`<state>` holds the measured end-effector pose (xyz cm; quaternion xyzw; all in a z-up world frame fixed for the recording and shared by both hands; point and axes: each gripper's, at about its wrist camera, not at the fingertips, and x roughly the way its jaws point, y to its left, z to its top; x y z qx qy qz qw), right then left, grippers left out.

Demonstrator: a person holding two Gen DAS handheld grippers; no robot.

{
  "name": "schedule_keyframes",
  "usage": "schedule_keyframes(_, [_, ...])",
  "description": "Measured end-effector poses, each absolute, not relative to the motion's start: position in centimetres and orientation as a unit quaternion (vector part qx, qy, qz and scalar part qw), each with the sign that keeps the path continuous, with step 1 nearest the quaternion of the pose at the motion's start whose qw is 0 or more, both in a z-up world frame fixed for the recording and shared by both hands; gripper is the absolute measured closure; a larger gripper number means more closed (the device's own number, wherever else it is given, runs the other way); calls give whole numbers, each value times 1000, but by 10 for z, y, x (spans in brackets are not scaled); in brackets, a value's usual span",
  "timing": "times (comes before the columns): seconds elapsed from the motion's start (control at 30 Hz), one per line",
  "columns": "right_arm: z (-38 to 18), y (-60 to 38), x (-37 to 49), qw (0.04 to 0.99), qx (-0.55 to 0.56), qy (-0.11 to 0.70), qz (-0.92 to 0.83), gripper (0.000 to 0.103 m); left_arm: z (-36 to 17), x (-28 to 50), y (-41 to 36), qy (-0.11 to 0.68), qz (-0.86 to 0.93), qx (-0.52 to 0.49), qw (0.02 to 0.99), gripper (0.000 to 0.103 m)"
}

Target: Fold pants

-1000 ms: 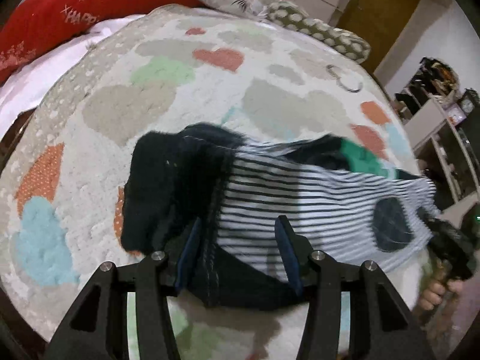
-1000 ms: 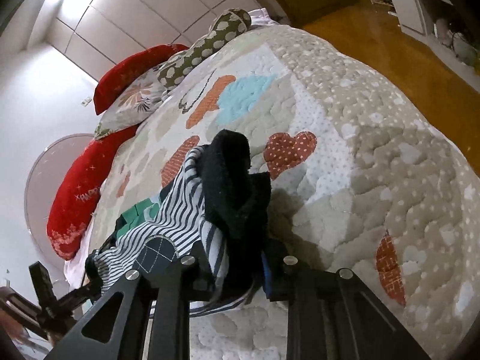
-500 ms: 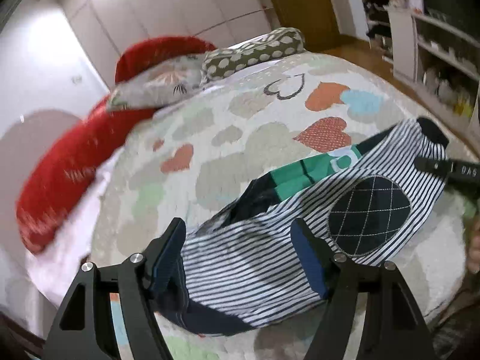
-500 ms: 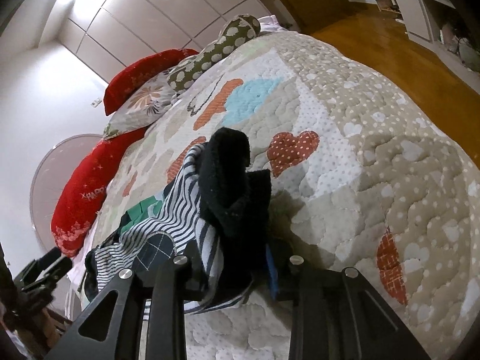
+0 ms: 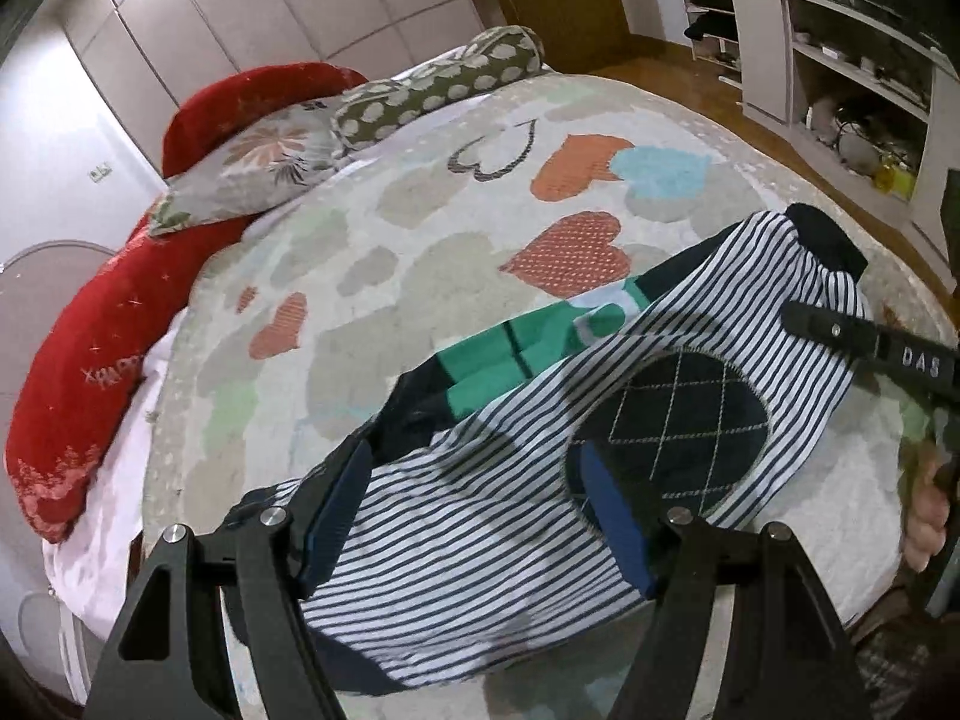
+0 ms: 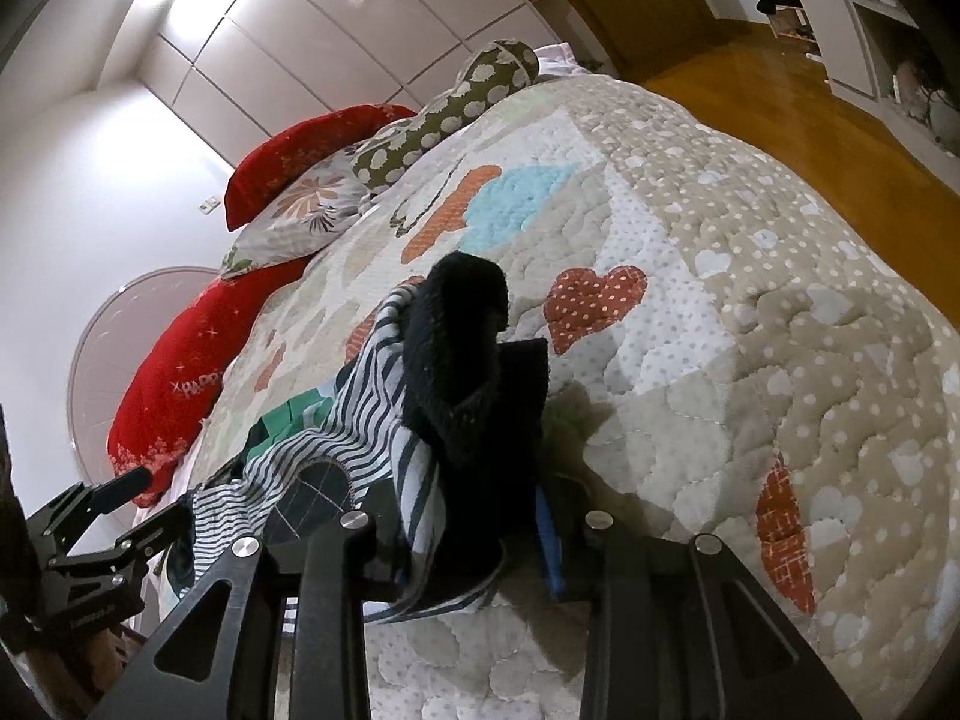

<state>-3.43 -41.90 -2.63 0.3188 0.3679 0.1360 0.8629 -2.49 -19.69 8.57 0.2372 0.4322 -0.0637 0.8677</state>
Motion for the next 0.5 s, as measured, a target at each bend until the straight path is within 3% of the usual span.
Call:
schedule_keyframes(0.17, [-25,-417,-35,866,314,362,139,64,91,3,-205,463,-119,186,858,32])
schedule_keyframes(0.33, [-22,-408,-36,876,291,353,150,48,95,50,-237,507,-192,117,832,32])
schedule_keyframes(0.5, [-21,-405,-36,880,281,352,151,45,76,82,-297,531,-269,119,795,32])
